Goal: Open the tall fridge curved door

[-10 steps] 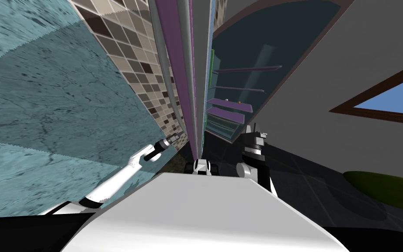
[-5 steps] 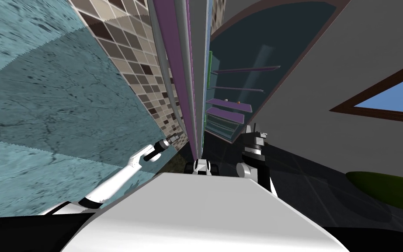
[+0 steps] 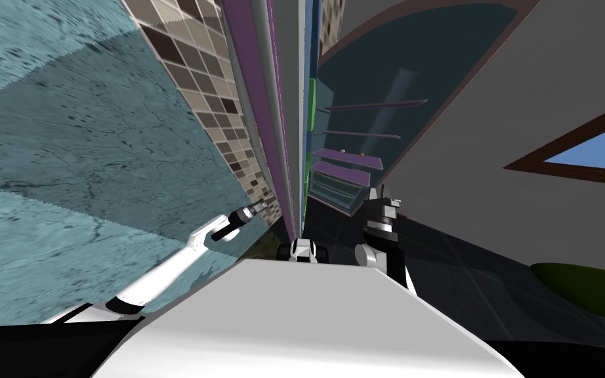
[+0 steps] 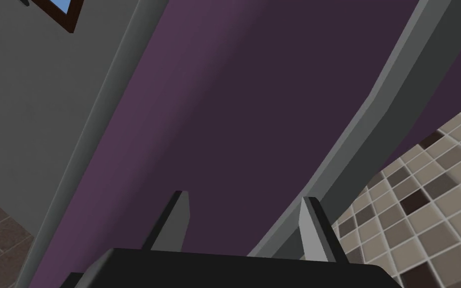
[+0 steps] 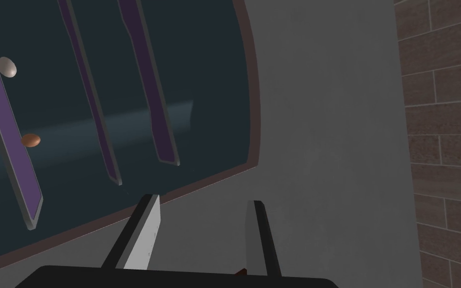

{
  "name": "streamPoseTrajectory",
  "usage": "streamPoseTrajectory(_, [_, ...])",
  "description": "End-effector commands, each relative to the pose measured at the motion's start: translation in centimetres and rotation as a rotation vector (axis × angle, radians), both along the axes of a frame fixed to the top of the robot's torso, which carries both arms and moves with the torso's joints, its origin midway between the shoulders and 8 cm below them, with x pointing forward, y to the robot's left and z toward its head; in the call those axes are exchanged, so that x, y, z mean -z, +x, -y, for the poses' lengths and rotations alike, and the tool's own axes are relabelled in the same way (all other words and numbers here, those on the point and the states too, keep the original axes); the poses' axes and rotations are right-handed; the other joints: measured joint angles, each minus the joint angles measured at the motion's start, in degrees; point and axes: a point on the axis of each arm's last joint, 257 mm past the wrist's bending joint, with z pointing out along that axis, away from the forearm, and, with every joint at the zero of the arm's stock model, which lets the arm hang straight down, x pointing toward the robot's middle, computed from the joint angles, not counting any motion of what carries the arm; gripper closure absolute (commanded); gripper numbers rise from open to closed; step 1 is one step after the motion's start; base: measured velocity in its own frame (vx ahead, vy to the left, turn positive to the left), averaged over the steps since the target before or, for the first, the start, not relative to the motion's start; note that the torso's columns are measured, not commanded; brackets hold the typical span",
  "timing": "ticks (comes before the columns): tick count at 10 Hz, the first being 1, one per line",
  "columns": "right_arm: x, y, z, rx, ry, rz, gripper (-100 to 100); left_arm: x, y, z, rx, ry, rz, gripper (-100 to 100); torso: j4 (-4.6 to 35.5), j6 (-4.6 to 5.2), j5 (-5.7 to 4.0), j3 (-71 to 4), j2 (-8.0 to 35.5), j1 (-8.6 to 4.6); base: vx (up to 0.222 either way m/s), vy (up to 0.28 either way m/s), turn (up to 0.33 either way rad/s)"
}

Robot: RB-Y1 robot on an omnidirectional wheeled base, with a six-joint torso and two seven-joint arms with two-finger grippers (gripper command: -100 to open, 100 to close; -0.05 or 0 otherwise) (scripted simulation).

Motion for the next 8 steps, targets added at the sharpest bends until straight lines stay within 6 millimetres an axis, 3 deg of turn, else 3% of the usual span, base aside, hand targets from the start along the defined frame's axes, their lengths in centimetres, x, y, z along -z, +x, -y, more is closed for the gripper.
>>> streamPoseTrajectory(1, [0.0,0.0,0.0,0.0,0.0,0.0,0,-2.1,0.4,-0.5,0.008,0.001,-0.003,-100,0.0,0.11,-0.06,-0.1,-0.1,-0.14,0.013,-0.073,0.012])
streamPoseTrajectory(3, [0.0,0.0,0.0,0.0,0.0,0.0,0,-3.8,0.3,-0.5,0.022,0.003,-0.004,-100,0.1,-0.04,0.04,0.0,0.1,0.3,0.008,-0.058,0.063])
streamPoseTrajectory(4, [0.0,0.0,0.0,0.0,0.0,0.0,0,-3.1,0.3,-0.6,0.018,0.005,-0.01,-100,0.2,-0.02,0.07,0.1,0.2,0.42,-0.001,-0.022,0.021])
streamPoseTrajectory(5, [0.0,0.0,0.0,0.0,0.0,0.0,0,-3.1,0.3,-0.6,0.019,0.003,-0.013,0,0.1,-0.06,0.11,0.1,0.3,0.51,-0.003,-0.005,0.001])
streamPoseTrajectory(8, [0.0,0.0,0.0,0.0,0.0,0.0,0,-3.1,0.2,-0.6,0.019,0.004,-0.014,0,0.1,-0.18,0.11,0.2,0.4,0.48,0.0,0.0,0.0])
